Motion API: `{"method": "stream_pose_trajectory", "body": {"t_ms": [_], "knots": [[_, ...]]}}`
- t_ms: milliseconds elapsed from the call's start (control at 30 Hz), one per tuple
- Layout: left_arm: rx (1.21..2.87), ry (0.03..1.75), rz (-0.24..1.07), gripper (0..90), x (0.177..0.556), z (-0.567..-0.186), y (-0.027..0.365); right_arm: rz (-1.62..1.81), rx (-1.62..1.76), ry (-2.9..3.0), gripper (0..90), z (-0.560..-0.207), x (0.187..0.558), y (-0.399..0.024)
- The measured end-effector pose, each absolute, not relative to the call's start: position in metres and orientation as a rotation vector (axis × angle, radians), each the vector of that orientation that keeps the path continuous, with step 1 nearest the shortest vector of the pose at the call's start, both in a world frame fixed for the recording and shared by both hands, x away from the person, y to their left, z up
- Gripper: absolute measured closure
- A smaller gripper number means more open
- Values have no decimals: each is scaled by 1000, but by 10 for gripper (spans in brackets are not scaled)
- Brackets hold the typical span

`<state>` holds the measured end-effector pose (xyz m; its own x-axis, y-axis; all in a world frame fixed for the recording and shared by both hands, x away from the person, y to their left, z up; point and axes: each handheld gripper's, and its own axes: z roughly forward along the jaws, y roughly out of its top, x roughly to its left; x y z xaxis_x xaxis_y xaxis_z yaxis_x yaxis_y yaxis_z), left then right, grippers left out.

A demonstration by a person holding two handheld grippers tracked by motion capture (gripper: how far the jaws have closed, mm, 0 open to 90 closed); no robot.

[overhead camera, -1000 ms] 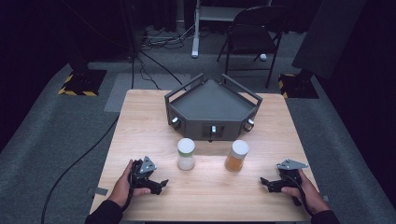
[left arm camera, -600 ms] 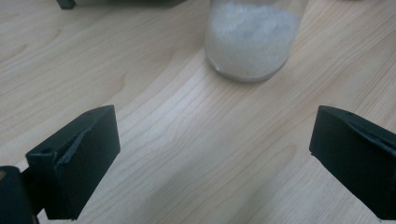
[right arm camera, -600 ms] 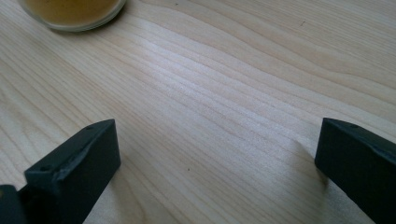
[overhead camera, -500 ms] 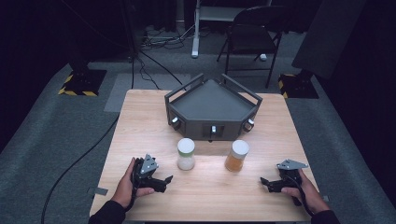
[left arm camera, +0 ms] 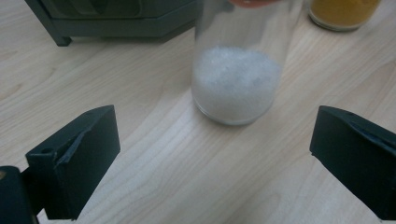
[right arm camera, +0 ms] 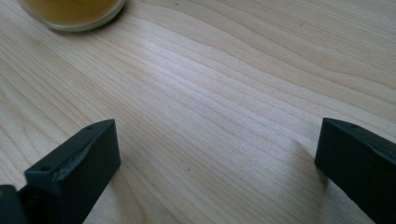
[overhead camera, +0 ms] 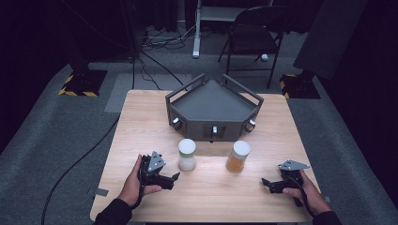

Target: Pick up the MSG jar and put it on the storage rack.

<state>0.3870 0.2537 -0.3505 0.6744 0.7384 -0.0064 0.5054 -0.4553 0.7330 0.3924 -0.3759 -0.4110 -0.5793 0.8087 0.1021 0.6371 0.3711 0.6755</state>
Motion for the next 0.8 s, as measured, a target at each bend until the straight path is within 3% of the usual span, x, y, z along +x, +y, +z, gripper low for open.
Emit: {"method": "stream_pose_trajectory", "body": {"t_ms": [800], "knots": [[2096,946,379,12,410,-354,226,1010,1283,2389,0,-411,393,-376]]}}
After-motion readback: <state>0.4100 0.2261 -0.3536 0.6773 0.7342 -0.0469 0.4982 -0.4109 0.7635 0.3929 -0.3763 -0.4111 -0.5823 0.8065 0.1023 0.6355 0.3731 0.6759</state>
